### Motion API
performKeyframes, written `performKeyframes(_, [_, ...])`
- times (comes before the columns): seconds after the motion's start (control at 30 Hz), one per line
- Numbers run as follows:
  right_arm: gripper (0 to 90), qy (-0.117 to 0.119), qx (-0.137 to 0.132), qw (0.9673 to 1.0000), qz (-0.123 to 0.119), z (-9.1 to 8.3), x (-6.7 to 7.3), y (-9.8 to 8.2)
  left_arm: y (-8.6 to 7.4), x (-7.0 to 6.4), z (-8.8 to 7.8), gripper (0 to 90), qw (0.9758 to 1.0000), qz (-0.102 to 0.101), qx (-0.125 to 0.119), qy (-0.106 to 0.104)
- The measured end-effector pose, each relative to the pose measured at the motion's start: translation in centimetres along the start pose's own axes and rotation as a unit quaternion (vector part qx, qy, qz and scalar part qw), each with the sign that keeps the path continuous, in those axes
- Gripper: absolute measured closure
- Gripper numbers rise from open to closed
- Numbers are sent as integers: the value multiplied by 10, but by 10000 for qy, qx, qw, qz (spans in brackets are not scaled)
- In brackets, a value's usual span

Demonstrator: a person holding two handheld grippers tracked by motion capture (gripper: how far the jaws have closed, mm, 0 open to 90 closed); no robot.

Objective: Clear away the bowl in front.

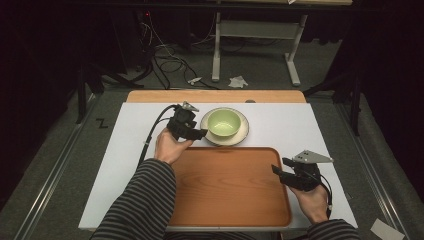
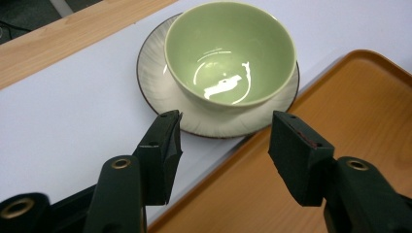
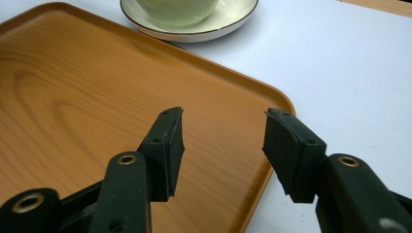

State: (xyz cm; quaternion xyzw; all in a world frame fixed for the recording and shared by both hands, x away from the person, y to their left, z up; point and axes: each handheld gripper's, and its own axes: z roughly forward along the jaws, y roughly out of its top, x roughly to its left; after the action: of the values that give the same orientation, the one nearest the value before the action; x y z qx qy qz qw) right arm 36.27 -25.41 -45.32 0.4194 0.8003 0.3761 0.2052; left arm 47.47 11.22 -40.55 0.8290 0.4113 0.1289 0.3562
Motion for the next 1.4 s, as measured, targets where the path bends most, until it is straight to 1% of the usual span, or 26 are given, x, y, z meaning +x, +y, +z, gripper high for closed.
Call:
performKeyframes(0.2, [505,-2,-13,10000,-27,-1,1,0,18,1,16,446,9998,25,132,162])
performKeyframes(0.3, [501,52,-54,9999,-92,-1,1,0,23,4,23,435,9996,-48,131,262])
performKeyframes(0.33, [500,59,-49,10000,-47,-2,3,1,25,5,25,435,9995,-78,155,274])
performKeyframes(0.4, [499,69,-61,9999,-76,-2,3,1,27,7,30,434,9992,-135,188,331])
performKeyframes(0.43, [499,63,-42,9999,-79,-2,3,1,28,8,33,434,9990,-147,248,346])
performKeyframes(0.47, [499,63,-42,9999,-79,-2,3,1,29,9,35,434,9989,-183,251,363])
performKeyframes(0.57, [499,56,-78,9999,-87,-2,2,1,31,15,45,434,9980,-295,364,429])
performKeyframes(0.6, [500,54,-86,9999,-71,-2,2,1,32,16,47,434,9978,-337,362,439])
performKeyframes(0.7, [499,55,-81,9999,-92,-2,2,1,32,22,55,437,9968,-540,399,440])
performKeyframes(0.77, [494,91,-85,9999,-113,-2,3,1,31,26,63,443,9954,-710,461,449])
performKeyframes(0.8, [494,91,-85,9999,-113,-2,3,1,31,26,63,448,9954,-710,461,449])
performKeyframes(0.83, [491,133,-122,9997,-144,-3,4,1,30,28,66,457,9949,-761,484,446])
performKeyframes(0.93, [489,156,-139,9996,-197,-3,4,1,29,29,72,476,9939,-840,535,471])
performKeyframes(1.1, [488,176,-129,9996,-175,-2,4,1,29,31,78,510,9925,-962,590,475])
performKeyframes(1.23, [488,165,-108,9996,-201,-2,4,1,28,33,85,532,9916,-972,672,533])
performKeyframes(1.27, [488,163,-103,9996,-190,-1,5,1,29,33,86,538,9913,-987,703,508])
performKeyframes(1.4, [488,160,-86,9996,-201,-1,4,1,32,30,93,571,9912,-916,800,524])
